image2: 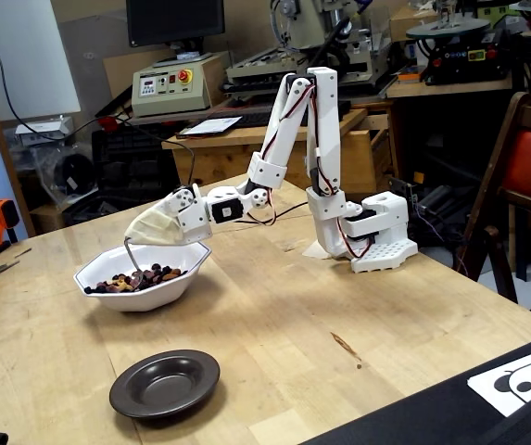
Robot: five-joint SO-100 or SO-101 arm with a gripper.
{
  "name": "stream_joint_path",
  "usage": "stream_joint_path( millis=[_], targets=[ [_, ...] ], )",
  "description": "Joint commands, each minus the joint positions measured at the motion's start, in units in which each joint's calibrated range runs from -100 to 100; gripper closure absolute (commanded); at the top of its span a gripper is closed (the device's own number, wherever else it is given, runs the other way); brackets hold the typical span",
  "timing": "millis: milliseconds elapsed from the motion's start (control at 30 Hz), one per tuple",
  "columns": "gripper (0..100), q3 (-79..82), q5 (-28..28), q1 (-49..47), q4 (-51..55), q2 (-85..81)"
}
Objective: Use spoon to transfer food from the white bowl to brown plate
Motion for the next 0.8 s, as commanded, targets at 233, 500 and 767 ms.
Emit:
stream_joint_path(
  millis=[233, 500, 767],
  targets=[
    [97, -4.1, 0.3, 1.6, 4.2, -4.2],
    [97, -4.2, 0.3, 1.6, 9.9, -13.0],
    [97, -4.1, 0.3, 1.5, 17.1, -17.3]
  ],
)
